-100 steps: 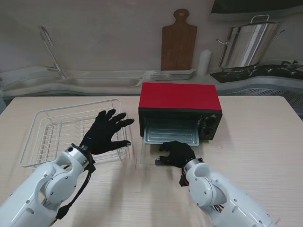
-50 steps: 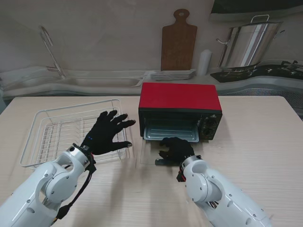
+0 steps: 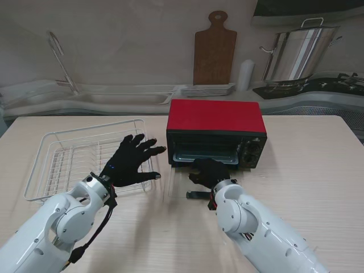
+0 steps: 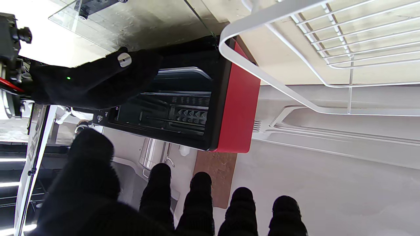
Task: Slide the trays into the oven
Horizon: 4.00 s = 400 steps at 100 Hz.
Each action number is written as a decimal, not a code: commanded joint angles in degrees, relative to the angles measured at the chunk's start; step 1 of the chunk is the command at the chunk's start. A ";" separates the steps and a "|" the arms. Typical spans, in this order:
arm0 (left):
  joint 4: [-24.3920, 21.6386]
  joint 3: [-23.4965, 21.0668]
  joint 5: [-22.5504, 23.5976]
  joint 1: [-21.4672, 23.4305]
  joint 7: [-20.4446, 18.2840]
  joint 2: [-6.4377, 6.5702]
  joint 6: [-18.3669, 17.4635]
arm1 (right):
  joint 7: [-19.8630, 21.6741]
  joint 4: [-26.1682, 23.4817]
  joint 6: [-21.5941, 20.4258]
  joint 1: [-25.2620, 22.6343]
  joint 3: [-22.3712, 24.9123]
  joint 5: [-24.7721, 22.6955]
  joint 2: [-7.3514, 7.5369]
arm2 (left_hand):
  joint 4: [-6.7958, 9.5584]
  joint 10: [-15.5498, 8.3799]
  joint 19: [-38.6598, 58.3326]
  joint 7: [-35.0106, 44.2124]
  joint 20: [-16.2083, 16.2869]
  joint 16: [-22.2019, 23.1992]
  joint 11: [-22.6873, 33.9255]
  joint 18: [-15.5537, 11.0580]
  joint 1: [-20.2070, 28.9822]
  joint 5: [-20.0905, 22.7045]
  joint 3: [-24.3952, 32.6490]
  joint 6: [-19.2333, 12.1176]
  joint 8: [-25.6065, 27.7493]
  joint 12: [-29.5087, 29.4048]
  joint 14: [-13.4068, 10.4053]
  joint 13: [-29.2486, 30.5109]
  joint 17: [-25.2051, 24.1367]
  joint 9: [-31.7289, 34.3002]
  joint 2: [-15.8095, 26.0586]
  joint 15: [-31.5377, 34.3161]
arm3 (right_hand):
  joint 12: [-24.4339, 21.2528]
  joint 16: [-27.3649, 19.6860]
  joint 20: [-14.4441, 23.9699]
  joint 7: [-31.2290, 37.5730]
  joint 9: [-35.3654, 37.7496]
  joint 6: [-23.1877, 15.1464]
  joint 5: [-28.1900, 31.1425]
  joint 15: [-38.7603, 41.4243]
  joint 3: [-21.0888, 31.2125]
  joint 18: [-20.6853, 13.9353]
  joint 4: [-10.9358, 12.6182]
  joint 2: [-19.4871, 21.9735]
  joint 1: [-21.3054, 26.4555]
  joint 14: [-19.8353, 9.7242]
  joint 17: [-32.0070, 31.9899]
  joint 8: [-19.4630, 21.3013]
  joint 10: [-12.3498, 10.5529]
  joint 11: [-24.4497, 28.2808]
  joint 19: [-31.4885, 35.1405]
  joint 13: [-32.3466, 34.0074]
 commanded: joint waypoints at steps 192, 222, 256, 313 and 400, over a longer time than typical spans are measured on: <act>-1.73 -2.17 -0.29 2.67 -1.03 -0.16 -0.74 | 0.98 -3.54 -2.96 -4.37 3.01 -0.94 0.14 | 2.24 -0.49 -2.73 -0.48 -0.82 -0.62 -0.52 -1.15 0.30 -0.49 -2.18 0.80 0.62 -0.52 -1.32 -1.66 -0.53 -2.05 2.51 -0.79 | 1.23 0.89 1.11 2.88 -2.99 -2.90 -3.46 1.26 -3.01 -1.08 2.81 1.42 -3.10 -2.14 -2.38 0.90 -2.96 2.30 -0.05 -2.61; -1.81 -2.23 -0.64 2.81 -1.95 -0.07 -0.39 | 1.89 -12.02 -11.10 -16.16 9.69 -5.42 2.22 | 2.27 -0.35 -2.66 -0.54 -0.70 -0.63 -0.56 -1.18 0.36 -0.67 -2.14 0.86 0.59 -0.52 -1.35 -1.69 -0.56 -2.08 2.53 -0.79 | 1.12 0.88 1.14 2.30 -2.91 -2.81 -3.41 1.23 -3.38 -1.16 2.87 1.66 -3.04 -2.29 -2.36 0.85 -2.79 2.07 -0.05 -2.67; -2.19 -2.29 -0.56 3.16 -2.34 -0.05 0.56 | 0.95 -14.95 -16.16 -24.61 12.19 -9.23 3.20 | 2.30 -0.46 -2.71 -0.55 -0.71 -0.61 -0.54 -1.22 0.45 -0.76 -2.11 0.78 0.62 -0.48 -1.28 -1.68 -0.54 -2.17 2.49 -0.80 | 1.09 0.83 1.10 2.09 -3.07 -2.92 -3.49 1.13 -3.48 -1.13 2.92 1.80 -3.06 -2.41 -2.32 0.96 -2.93 1.95 -0.18 -2.66; -2.07 -1.41 -0.57 2.75 -2.61 -0.01 0.53 | 0.49 -11.35 -16.70 -25.93 9.72 -14.70 4.27 | 2.31 -0.54 -2.75 -0.54 -0.74 -0.60 -0.50 -1.22 0.37 -0.80 -2.17 0.82 0.66 -0.45 -1.37 -1.69 -0.54 -2.22 2.56 -0.84 | -0.94 -3.48 -3.25 -1.62 -12.14 -1.36 -10.31 -7.56 -5.76 -9.80 3.12 4.14 -3.11 -8.03 -11.04 -1.59 -4.32 -3.10 -9.53 -12.95; -2.58 -1.58 0.27 3.45 -1.82 -0.03 0.22 | -3.07 -13.63 -16.75 -28.03 12.26 -15.57 3.69 | 2.31 -0.49 -2.76 -0.59 -0.77 -0.61 -0.55 -1.18 0.37 -0.75 -2.19 0.86 0.65 -0.48 -1.40 -1.67 -0.53 -2.15 2.55 -0.79 | -3.39 -10.22 -9.10 -3.11 -24.63 -0.54 -20.86 -16.98 -11.23 -19.25 3.38 8.61 -3.39 -13.19 -19.07 -6.12 -6.15 -7.35 -18.28 -22.40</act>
